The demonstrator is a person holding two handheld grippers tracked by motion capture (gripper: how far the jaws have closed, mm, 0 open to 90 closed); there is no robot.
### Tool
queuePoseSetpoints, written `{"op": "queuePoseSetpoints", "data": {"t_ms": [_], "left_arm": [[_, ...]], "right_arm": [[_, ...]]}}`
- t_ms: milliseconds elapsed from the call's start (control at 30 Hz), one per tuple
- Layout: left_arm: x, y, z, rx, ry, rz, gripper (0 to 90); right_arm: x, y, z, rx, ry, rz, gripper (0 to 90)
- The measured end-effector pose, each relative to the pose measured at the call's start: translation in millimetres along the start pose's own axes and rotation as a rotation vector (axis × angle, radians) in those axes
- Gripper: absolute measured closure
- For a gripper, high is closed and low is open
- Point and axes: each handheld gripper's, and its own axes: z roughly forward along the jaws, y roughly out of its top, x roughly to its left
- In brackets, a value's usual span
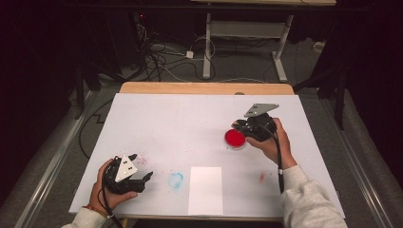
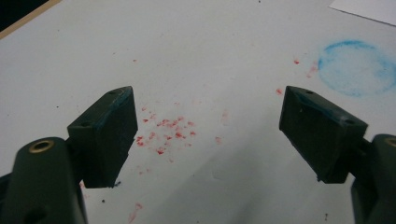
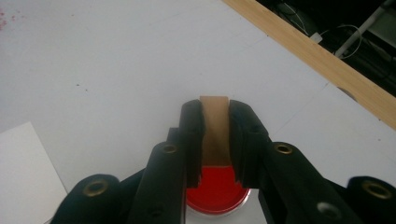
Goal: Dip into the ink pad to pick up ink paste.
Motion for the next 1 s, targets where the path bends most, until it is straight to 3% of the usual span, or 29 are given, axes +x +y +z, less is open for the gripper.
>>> {"op": "queuePoseSetpoints", "data": {"t_ms": [267,633,867,1000], "left_arm": [[-0.1,-0.9,0.9,0.007,-0.007,0.006,19.0],[-0.6,-1.3,2.7,0.024,-0.015,0.01,19.0],[-0.8,-1.2,2.9,0.029,-0.015,0.014,19.0],[-1.0,-1.1,3.0,0.029,-0.015,0.016,19.0]], "right_arm": [[-3.9,-11.3,30.3,0.091,-0.006,0.018,76.4],[-6.1,-22.3,50.2,0.186,0.008,0.037,76.4],[-6.0,-27.7,55.2,0.194,0.006,0.036,76.4],[-7.2,-30.0,56.4,0.187,0.012,0.062,76.4]]}}
